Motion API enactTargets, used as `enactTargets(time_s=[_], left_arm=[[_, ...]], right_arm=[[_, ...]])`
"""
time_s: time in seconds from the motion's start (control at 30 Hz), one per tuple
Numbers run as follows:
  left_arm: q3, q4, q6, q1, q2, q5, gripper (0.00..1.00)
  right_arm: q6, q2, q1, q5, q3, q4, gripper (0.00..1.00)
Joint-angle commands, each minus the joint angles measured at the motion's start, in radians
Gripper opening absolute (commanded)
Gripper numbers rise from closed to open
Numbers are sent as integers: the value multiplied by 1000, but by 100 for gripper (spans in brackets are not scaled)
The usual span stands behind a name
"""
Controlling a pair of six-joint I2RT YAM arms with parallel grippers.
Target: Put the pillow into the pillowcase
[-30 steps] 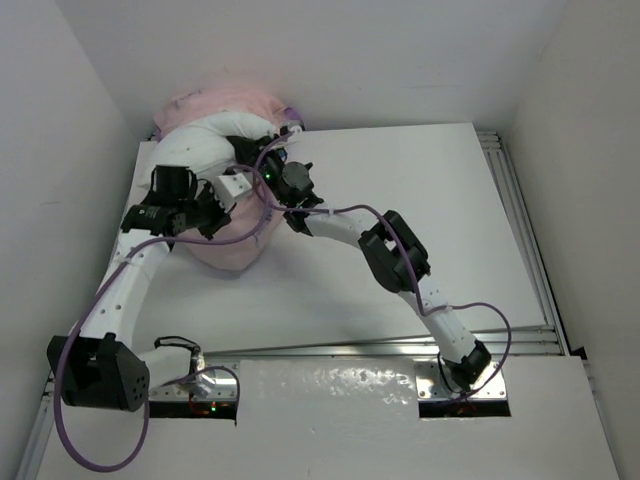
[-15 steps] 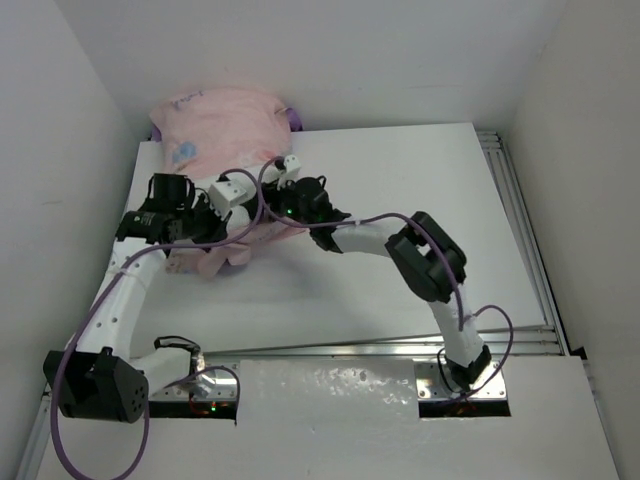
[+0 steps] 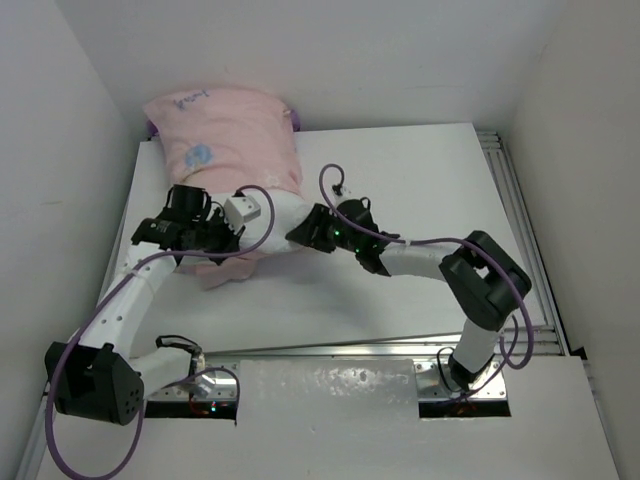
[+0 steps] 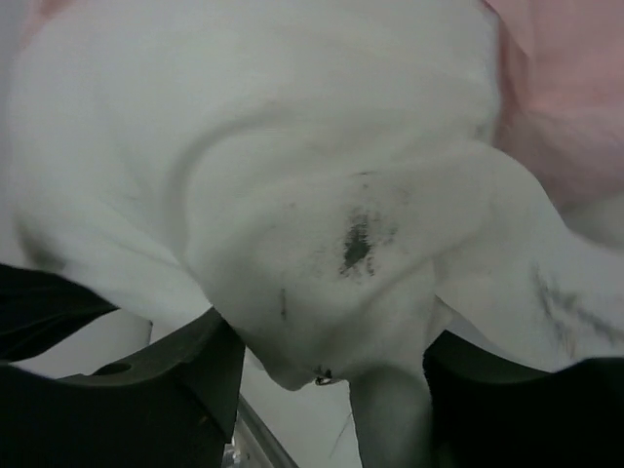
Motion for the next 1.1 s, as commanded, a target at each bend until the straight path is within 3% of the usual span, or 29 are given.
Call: enactTargets(time_s=[0.0, 0.17, 0.2, 0.27, 0.33, 0.47, 0.5, 0.6, 0.63, 0.67, 0.8, 0.93, 1.03, 1.07], left_arm=[[-1, 60, 8, -34, -14, 37, 0], [-5, 65, 2, -40, -17, 40, 0], [-7, 71, -5, -40, -14, 40, 0], [-7, 79, -18, -40, -7, 45, 0], [-10, 83, -24, -40, -2, 57, 0], [-4, 73, -4, -42, 0, 65, 0], [1, 70, -1, -42, 0, 62, 0], [10, 43, 22, -42, -7, 76, 0], [10, 37, 30, -42, -8, 85, 0], [10, 22, 50, -42, -10, 97, 0], [13, -13, 93, -50, -13, 145, 0], [19, -100, 178, -56, -16, 159, 0], [13, -142, 238, -56, -14, 168, 0], [7, -144, 238, -56, -11, 175, 0]], right_arm=[[266, 35, -5, 53, -113, 183, 53], [145, -55, -3, 111, -153, 184, 66], [120, -78, -3, 114, -165, 181, 75], [59, -150, -3, 136, -214, 160, 81], [8, -185, -3, 104, -243, 164, 98], [-64, -210, 6, -60, -253, 198, 99], [-59, -216, 6, -79, -282, 212, 96], [58, -201, 0, -4, -384, 301, 70], [132, -179, -5, 4, -397, 409, 63], [149, -147, -5, -2, -393, 472, 64], [188, 127, -5, -106, -120, 629, 69], [157, 268, -5, -39, 61, 683, 65], [62, 293, 3, 25, 147, 585, 42], [38, 298, 6, 36, 164, 562, 16]])
